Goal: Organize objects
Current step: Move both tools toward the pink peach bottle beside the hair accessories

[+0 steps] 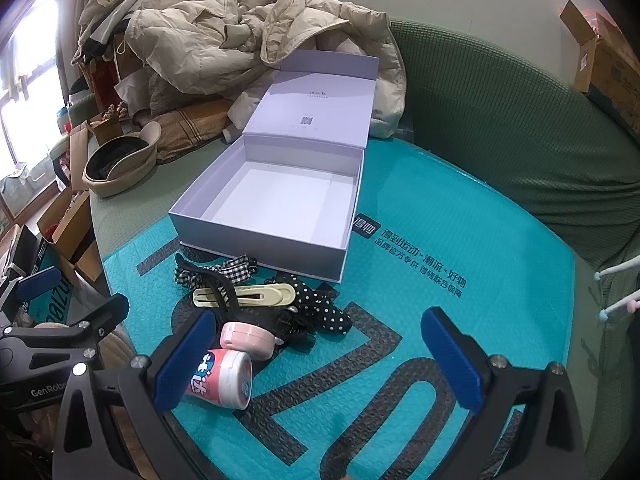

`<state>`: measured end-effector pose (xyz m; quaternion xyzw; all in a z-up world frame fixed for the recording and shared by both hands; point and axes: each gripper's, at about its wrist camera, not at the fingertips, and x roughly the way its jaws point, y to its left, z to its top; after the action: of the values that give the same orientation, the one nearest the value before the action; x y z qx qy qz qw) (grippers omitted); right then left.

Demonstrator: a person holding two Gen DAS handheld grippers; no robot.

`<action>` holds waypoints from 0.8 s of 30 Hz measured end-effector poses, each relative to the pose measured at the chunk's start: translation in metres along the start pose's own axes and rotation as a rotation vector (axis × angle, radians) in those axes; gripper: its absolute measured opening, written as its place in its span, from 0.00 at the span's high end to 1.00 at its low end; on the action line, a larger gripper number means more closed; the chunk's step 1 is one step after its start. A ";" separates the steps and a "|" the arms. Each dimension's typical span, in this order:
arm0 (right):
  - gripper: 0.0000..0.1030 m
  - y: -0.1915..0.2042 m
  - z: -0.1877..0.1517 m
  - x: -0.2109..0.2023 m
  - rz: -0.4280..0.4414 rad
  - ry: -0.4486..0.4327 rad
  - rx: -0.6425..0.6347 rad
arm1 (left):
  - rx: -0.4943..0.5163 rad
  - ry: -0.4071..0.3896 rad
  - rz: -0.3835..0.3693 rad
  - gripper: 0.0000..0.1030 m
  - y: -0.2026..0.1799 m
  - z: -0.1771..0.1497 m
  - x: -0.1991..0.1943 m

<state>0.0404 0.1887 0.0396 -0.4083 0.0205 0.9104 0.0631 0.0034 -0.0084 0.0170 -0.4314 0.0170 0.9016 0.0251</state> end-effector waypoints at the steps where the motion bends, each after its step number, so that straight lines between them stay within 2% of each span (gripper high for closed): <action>1: 0.00 0.000 -0.001 -0.001 0.000 -0.002 0.001 | -0.001 0.000 -0.001 0.00 0.000 0.000 -0.001; 10: 0.00 -0.003 -0.009 -0.008 0.012 -0.009 -0.002 | -0.008 0.005 0.002 0.00 -0.001 -0.004 -0.006; 24: 0.00 -0.011 -0.043 -0.008 0.030 0.026 -0.003 | -0.014 0.060 -0.019 0.00 -0.014 -0.038 -0.004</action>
<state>0.0787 0.1948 0.0168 -0.4198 0.0259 0.9060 0.0484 0.0360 0.0031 -0.0042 -0.4585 0.0072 0.8881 0.0304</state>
